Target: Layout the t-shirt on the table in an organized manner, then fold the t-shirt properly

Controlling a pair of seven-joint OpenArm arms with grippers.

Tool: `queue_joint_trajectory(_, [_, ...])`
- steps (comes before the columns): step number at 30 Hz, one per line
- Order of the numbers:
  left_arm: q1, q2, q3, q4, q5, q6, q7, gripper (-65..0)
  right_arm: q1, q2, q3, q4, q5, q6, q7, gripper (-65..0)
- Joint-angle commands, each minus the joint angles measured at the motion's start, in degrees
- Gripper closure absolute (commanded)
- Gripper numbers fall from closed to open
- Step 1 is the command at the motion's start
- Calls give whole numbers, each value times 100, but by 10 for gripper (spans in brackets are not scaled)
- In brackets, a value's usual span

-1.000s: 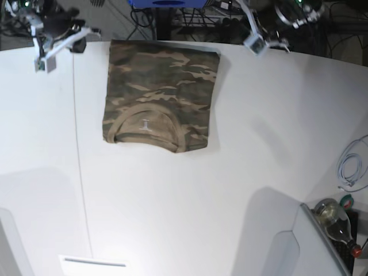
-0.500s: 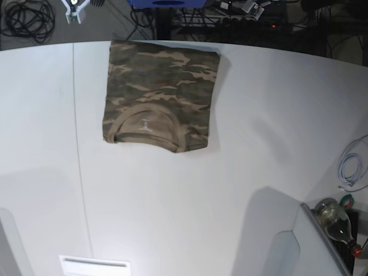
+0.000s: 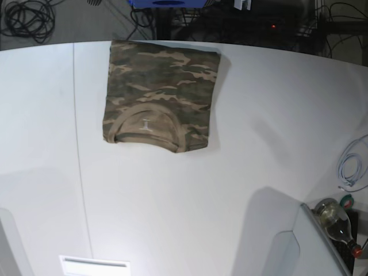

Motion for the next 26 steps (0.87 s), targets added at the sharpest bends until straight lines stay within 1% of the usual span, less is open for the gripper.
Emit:
queue_joint_trajectory(1, [7,-89,113,15,-34,139,-94,0,33,-223,-161,-494,18,53,321,-6])
queue_joint_trajectory(3, [-19,-98,360,112,-43,535,-94,0,191,-671,-434,-1425,18,53,1078,-6])
queue_joint_trajectory(5, [-37,-116,676,305,-43,1010,-94,0,296,-1023,-645,-2032,27,53,1825,-6])
queue_joint_trajectory(7, [-37,-133,1045,419,-43,1317,-94,0,349,-1164,-724,-2173,45,53,2247,-6])
queue_joint_trajectory(10, [-54,-133,1608,410,-52,1599,-94,0,349,-1199,-522,-2085,71,53,2379,-6])
queue_joint_trajectory(13, [-63,-142,2083,410,-52,1660,-94,0,305,-1146,-117,-1724,71,53,2379,-6])
queue_joint_trajectory(16, [-63,-142,2276,410,-60,1660,-94,0,314,-1146,217,-1636,45,53,2379,-6])
queue_joint_trajectory(19, [-63,-142,2267,419,-60,1660,-94,0,340,-1146,296,-1628,36,53,2379,-6])
queue_joint_trajectory(24, [-63,-142,2267,410,-96,1660,-94,0,402,-1014,270,-1522,36,53,2379,-6])
queue_joint_trajectory(26, [-63,-142,2267,410,-96,1660,-94,0,419,-856,270,-1452,36,53,2379,-6])
